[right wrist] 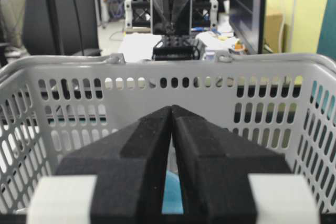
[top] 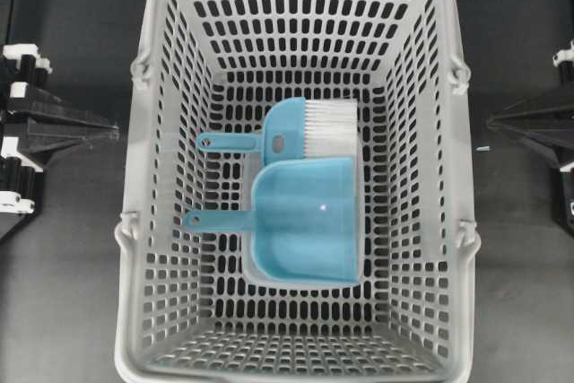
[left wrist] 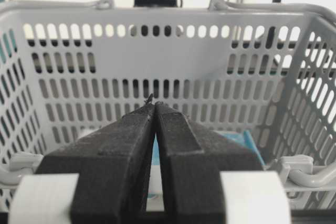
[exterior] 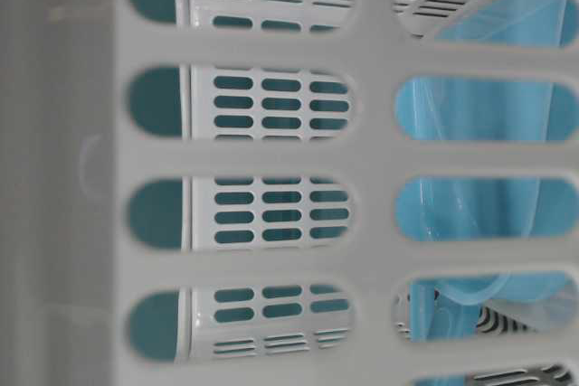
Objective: Pick up the dustpan from the shopping basket with the left arm.
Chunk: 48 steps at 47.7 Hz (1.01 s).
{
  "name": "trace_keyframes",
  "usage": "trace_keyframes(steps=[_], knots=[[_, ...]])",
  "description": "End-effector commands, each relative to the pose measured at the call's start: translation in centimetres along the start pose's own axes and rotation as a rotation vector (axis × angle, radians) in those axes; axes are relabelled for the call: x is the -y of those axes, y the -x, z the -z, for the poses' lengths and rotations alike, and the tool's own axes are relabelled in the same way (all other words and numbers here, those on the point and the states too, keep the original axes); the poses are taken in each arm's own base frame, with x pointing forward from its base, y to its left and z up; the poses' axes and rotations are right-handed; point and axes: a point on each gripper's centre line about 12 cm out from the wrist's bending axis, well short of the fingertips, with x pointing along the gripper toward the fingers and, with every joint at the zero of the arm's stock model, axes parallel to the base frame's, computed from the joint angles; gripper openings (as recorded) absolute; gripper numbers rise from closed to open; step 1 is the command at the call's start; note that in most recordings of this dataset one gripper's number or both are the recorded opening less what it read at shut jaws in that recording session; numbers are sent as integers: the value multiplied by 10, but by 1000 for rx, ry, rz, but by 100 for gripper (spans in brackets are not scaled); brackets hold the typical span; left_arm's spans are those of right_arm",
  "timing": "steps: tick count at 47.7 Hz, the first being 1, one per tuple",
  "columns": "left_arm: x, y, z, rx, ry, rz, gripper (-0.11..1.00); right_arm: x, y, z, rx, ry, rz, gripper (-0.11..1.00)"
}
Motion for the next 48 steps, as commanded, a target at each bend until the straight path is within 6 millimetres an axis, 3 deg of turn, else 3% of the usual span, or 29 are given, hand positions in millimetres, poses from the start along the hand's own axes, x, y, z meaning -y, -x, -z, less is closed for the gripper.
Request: trace_keyframes(steps=[1, 5, 19, 27, 32, 42, 48], knots=[[1, -3, -23, 31, -34, 8, 6, -1, -4, -10, 20, -8, -4, 0], [0, -7, -33, -17, -35, 5, 0, -3, -6, -15, -6, -25, -14, 0], [-1, -23, -63, -233, -41, -5, 0, -6, -12, -23, -247, 0, -30, -1], [-1, -39, -78, -279, -43, -5, 0, -6, -11, -30, -230, 41, -34, 2], [2, -50, -83, -311, -45, 8, 0, -6, -11, -33, -206, 82, -38, 20], [13, -75, -84, -453, -47, 44, 0, -6, -11, -36, -187, 87, -38, 78], [17, -88, -78, -575, -41, 51, 0, -6, -10, -43, -137, 81, -36, 81]])
